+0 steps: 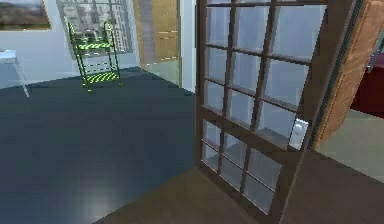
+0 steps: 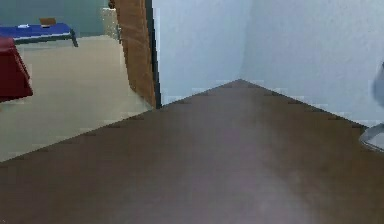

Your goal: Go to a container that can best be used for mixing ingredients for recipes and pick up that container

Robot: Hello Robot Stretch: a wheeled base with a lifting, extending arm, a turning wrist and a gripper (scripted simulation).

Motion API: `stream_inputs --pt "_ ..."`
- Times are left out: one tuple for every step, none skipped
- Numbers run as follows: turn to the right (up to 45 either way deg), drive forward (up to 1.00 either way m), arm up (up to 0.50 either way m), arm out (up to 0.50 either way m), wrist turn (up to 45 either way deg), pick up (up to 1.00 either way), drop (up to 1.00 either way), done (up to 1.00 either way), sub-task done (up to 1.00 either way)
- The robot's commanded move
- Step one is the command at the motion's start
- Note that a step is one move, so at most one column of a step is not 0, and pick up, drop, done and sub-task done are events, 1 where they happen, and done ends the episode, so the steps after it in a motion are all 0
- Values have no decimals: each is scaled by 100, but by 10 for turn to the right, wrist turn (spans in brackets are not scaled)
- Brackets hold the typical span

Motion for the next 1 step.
stream_inputs --pt "-150 0 0 0 0 0 0 0 0"
